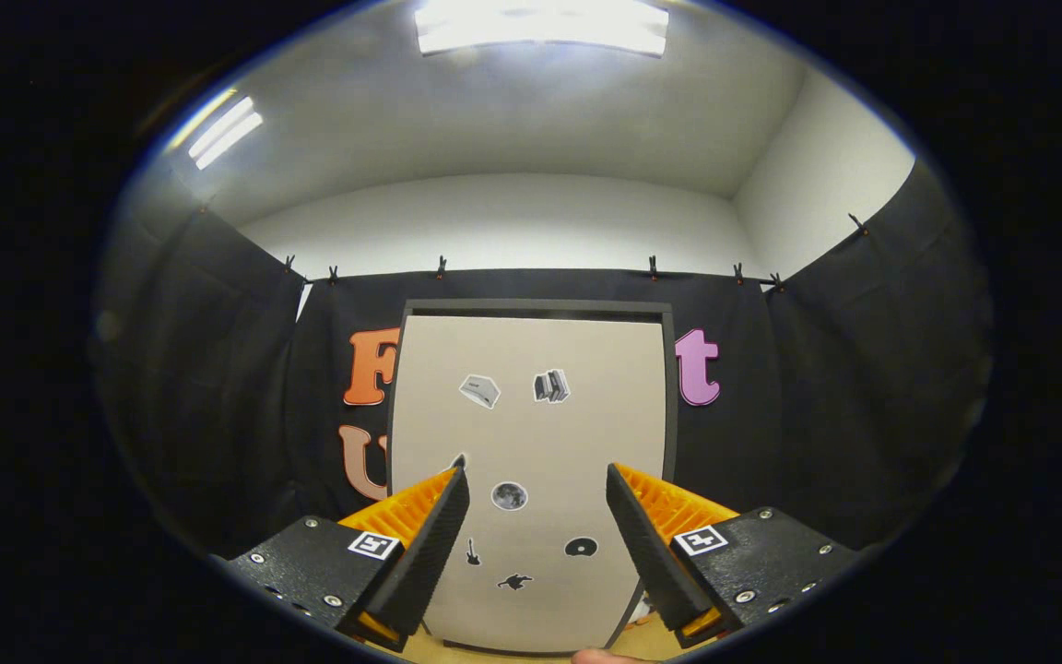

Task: Open the shoe cabinet door, grab the shoes and put them into the shoe cabinet, then close the shoe cabinet door.

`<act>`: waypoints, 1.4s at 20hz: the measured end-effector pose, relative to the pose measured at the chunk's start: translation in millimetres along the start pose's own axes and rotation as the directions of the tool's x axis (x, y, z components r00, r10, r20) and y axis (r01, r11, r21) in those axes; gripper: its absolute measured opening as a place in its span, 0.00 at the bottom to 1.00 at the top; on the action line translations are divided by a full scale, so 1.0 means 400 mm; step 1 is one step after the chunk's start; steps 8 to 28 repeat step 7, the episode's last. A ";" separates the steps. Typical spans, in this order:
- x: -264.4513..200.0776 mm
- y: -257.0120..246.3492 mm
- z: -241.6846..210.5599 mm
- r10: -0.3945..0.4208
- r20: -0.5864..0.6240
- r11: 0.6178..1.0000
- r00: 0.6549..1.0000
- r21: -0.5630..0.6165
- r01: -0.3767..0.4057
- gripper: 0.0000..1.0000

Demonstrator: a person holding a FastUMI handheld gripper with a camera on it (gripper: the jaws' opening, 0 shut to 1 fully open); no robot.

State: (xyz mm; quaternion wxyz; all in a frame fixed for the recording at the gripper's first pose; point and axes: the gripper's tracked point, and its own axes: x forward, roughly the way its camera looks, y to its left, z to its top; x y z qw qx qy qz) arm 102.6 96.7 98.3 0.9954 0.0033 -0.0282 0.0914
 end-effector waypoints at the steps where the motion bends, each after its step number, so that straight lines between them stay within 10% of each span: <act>1: -0.004 -0.005 0.006 -0.003 0.007 1.000 1.000 -0.001 0.003 0.93; 28: -0.030 -0.054 0.029 -0.026 0.030 1.000 0.999 0.001 0.026 0.93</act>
